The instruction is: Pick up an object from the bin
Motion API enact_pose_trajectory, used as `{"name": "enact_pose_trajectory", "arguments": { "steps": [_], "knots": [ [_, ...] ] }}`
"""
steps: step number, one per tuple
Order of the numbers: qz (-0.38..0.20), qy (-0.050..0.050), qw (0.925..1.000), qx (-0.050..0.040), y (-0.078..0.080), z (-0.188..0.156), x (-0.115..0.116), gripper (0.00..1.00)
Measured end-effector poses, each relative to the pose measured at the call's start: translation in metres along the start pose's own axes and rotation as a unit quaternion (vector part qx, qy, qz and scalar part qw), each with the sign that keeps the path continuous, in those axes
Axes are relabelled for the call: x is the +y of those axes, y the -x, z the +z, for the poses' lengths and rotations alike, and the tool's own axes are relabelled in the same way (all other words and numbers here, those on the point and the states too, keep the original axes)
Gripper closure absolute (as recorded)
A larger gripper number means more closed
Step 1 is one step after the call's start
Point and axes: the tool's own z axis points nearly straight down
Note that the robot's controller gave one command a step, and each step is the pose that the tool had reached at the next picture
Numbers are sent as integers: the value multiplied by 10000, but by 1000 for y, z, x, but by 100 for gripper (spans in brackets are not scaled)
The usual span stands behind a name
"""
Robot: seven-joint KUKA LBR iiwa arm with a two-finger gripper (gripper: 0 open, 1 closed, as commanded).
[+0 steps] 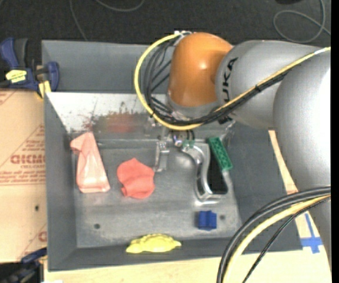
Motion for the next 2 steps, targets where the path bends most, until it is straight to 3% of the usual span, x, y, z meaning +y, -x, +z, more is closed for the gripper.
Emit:
{"name": "enact_pose_trajectory", "arguments": {
  "steps": [1,2],
  "knots": [
    [3,4,10000,-36,1,-5,0,0],
    [-291,-12,9995,-79,-22,19,6,0]
  ]
}}
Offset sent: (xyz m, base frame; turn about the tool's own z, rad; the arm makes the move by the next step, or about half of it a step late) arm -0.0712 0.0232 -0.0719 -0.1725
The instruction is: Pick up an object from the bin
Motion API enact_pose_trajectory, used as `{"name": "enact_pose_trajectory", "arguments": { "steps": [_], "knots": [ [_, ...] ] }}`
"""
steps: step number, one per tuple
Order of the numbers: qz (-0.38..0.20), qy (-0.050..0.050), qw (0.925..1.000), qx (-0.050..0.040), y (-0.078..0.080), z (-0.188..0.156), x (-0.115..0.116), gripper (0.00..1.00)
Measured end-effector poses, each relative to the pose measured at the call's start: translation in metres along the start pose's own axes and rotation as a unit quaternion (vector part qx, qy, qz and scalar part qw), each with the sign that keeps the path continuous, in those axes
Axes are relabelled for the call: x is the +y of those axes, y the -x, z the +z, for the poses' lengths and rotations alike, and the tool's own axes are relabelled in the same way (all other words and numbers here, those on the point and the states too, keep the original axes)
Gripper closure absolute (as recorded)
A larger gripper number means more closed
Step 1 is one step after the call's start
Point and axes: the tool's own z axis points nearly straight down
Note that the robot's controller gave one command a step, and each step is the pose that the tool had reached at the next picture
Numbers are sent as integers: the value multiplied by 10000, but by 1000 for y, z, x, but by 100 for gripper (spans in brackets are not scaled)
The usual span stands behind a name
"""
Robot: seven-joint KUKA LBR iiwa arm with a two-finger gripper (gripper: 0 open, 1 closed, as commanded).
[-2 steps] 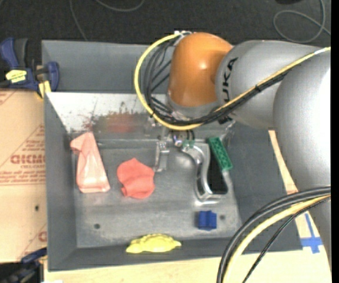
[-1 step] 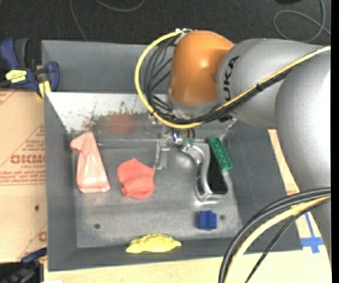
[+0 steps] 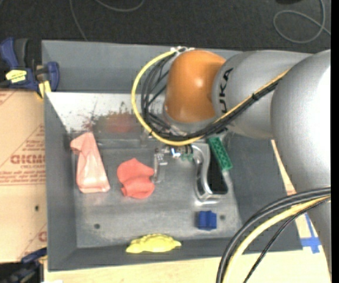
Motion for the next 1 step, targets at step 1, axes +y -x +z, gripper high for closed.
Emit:
{"name": "enact_pose_trajectory", "arguments": {
  "steps": [1],
  "knots": [
    [-1250,16,9921,46,-19,34,22,0]
  ]
}}
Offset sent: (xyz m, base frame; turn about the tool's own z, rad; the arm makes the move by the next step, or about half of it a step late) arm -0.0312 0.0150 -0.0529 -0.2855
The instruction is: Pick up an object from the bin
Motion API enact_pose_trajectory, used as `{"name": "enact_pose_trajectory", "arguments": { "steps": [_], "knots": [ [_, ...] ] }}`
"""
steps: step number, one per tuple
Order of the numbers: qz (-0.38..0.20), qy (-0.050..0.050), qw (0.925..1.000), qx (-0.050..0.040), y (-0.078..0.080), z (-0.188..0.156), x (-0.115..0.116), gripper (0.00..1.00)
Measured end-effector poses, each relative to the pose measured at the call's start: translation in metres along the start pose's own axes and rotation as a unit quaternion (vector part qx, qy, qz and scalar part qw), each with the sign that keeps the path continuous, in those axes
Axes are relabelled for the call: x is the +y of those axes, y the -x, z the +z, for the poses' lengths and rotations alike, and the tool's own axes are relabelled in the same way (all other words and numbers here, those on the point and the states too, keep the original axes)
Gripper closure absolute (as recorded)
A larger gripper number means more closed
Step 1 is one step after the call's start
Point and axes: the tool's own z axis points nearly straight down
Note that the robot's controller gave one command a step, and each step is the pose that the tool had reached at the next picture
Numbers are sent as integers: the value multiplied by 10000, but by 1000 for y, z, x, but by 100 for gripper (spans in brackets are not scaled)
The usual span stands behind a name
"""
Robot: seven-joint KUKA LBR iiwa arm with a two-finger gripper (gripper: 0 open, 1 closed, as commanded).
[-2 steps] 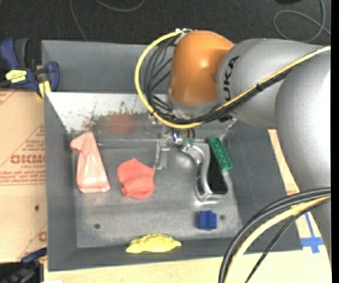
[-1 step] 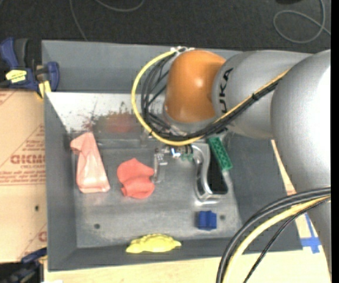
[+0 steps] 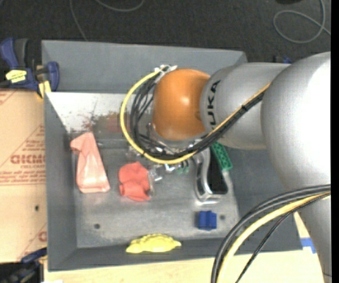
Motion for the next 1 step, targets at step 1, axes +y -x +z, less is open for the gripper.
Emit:
{"name": "enact_pose_trajectory", "arguments": {
  "steps": [1],
  "knots": [
    [-159,-10,9999,-56,-7,13,0,0]
  ]
}}
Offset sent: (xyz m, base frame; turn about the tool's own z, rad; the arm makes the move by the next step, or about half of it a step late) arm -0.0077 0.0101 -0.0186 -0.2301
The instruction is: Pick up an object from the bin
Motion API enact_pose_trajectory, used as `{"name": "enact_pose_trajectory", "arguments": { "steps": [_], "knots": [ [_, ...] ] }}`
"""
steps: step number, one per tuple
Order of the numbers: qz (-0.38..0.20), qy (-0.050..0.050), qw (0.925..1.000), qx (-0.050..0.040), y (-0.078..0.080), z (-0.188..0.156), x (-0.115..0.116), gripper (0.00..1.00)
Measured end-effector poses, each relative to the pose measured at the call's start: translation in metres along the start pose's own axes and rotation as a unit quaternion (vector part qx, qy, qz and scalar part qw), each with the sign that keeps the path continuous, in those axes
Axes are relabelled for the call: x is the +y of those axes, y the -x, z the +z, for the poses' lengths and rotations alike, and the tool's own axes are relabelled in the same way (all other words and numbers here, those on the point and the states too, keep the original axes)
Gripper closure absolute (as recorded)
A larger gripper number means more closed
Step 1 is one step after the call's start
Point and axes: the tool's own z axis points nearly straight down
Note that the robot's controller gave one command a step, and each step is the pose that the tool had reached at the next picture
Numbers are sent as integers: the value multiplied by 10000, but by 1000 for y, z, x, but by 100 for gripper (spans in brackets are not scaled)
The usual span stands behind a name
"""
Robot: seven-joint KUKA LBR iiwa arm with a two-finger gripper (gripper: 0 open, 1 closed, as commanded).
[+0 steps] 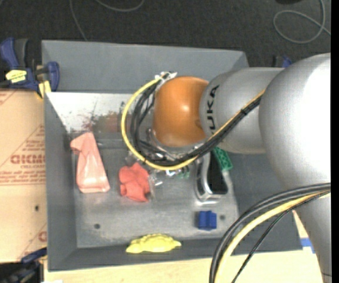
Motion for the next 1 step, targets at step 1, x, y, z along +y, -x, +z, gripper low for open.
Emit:
{"name": "enact_pose_trajectory", "arguments": {
  "steps": [1],
  "knots": [
    [-965,11,9953,8,5,3,10,100]
  ]
}}
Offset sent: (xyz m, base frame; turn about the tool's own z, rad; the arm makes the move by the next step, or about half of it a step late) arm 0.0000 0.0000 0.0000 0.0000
